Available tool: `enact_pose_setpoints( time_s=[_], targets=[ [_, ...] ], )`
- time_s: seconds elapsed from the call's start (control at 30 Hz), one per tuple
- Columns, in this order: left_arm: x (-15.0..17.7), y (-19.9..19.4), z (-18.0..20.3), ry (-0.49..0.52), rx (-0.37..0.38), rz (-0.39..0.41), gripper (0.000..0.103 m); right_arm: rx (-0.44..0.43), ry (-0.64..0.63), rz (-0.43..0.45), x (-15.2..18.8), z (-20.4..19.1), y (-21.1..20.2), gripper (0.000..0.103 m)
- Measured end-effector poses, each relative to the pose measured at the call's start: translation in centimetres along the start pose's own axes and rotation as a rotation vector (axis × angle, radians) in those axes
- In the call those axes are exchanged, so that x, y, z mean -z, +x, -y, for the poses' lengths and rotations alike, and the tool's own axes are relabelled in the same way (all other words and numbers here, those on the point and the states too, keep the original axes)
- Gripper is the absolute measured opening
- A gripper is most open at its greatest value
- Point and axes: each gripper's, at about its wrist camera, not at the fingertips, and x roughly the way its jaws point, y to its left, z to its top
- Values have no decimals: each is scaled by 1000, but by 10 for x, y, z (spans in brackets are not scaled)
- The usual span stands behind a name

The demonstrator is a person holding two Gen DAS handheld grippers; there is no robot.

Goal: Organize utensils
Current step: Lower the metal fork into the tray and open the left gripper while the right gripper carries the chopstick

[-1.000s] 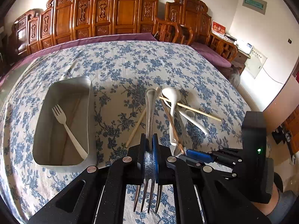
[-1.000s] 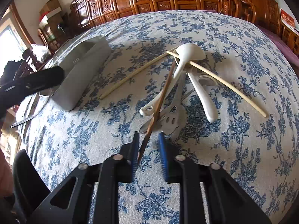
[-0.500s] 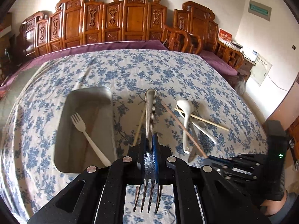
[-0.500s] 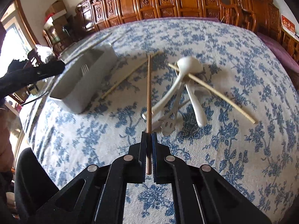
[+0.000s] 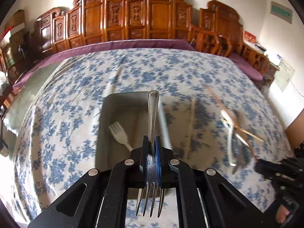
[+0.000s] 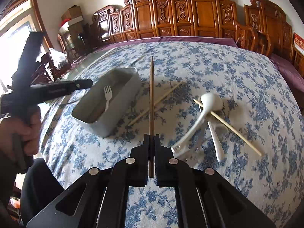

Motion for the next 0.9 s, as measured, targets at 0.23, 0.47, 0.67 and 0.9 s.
enact_pose_setpoints(
  time_s=[0.23,0.47,0.67,0.9],
  targets=[
    [5,35,-19,-5,-54,-70,6,-21,-20,-2,-8,-13,9,6],
    [10,54,-19,1,-54,-113,6,-34,-35,-16,-13,-20,15,6],
    [10,62,-21,-1,-24,-148,6,-45,-43,-22,-20,-30,22,6],
    [5,44,-27,-10,-6,-92,6,-56,-65,-40,-25,-46,31,6]
  ],
)
